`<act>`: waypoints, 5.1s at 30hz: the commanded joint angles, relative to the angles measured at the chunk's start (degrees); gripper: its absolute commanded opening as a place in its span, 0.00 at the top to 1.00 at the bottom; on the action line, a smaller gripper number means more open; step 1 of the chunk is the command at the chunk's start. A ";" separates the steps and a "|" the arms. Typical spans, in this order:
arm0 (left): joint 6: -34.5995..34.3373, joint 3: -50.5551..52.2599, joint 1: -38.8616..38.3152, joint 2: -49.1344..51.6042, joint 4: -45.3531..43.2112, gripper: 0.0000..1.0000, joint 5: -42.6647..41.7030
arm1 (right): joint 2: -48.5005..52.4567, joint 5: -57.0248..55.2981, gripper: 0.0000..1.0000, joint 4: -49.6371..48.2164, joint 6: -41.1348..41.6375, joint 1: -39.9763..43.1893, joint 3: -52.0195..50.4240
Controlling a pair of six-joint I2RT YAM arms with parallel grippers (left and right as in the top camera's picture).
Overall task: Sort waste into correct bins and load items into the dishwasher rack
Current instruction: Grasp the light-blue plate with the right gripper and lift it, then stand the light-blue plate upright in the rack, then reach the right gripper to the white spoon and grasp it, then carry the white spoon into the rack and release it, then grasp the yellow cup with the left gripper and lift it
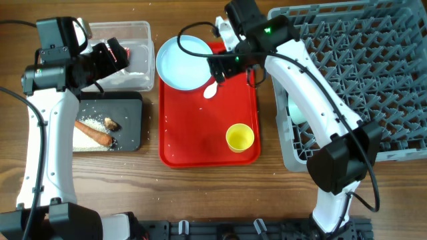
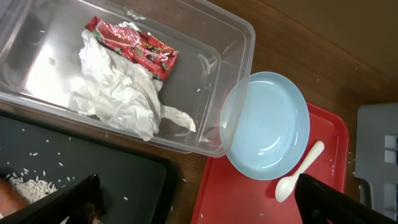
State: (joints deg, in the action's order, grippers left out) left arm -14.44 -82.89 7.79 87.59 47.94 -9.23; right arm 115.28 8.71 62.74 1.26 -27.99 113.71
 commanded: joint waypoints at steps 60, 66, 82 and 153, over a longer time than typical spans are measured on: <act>0.11 -0.63 0.26 0.50 -0.15 0.00 0.13 | 0.39 -57.77 0.80 -11.21 -22.01 21.42 -8.09; 0.11 -0.63 0.26 0.50 -0.15 0.00 0.15 | -1.38 -51.08 0.00 -10.43 -17.03 19.65 -7.13; 0.11 -0.63 0.26 0.50 -0.15 0.00 0.15 | 8.87 0.37 0.23 -18.36 19.78 1.38 -12.61; 5.31 -0.59 -4.96 2.10 1.46 0.05 -20.20 | -34.29 3.21 0.26 -1.57 7.93 36.76 -26.38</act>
State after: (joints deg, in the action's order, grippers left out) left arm -14.06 -82.89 7.60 87.77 48.77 -17.10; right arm 83.09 11.73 61.04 8.69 4.67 86.08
